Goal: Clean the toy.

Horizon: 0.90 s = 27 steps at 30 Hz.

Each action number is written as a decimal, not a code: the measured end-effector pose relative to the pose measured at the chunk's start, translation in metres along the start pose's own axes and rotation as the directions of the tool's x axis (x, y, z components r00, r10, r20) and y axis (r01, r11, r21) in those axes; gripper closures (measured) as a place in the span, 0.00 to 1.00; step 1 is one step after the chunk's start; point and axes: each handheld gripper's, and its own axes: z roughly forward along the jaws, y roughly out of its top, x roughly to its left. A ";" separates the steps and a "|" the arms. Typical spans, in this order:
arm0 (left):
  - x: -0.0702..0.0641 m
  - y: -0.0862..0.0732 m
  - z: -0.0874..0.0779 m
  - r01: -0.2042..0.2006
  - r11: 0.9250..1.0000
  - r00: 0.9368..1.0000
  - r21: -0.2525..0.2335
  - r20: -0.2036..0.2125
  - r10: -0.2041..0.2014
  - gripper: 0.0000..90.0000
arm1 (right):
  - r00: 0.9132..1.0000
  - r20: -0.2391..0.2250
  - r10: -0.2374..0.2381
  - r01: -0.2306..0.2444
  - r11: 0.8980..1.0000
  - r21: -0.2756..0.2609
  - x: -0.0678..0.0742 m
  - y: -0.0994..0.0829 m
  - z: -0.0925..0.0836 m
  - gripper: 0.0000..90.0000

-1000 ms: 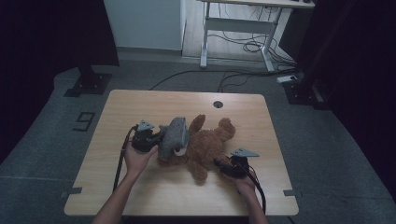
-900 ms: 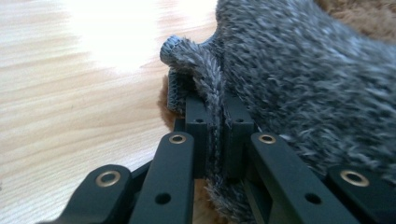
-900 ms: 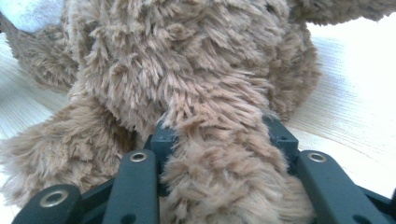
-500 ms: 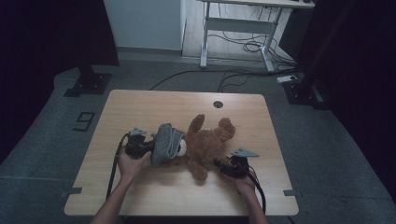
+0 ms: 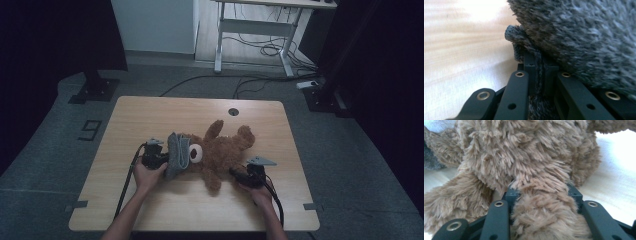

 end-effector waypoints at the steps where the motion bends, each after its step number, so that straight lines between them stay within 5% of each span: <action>1: 0.003 0.001 0.002 0.012 1.000 1.000 -0.001 0.011 -0.012 0.93 | 1.000 0.002 0.004 -0.004 1.000 -0.001 -0.002 0.002 0.001 0.65; 5: 0.008 0.004 -0.002 0.031 0.999 0.999 -0.007 0.044 -0.031 0.93 | 1.000 0.000 0.007 -0.007 1.000 -0.009 -0.010 0.006 0.004 0.65; 10: 0.004 0.011 -0.029 0.025 0.997 0.997 -0.076 0.080 -0.019 0.93 | 1.000 -0.006 0.011 -0.011 1.000 -0.009 -0.013 0.005 0.003 0.65; 17: -0.027 0.044 -0.059 -0.021 0.982 0.988 -0.187 0.148 0.049 0.93 | 1.000 0.006 -0.003 0.003 1.000 -0.005 -0.009 0.004 0.001 0.65; 22: -0.060 0.075 -0.044 -0.121 0.981 0.981 -0.154 0.131 0.142 0.93 | 1.000 0.005 -0.002 0.002 1.000 -0.008 -0.009 0.003 0.001 0.65; 27: -0.072 0.096 -0.018 -0.128 0.985 0.983 -0.120 0.120 0.142 0.93 | 1.000 -0.003 -0.006 0.006 1.000 -0.008 -0.011 0.003 0.000 0.65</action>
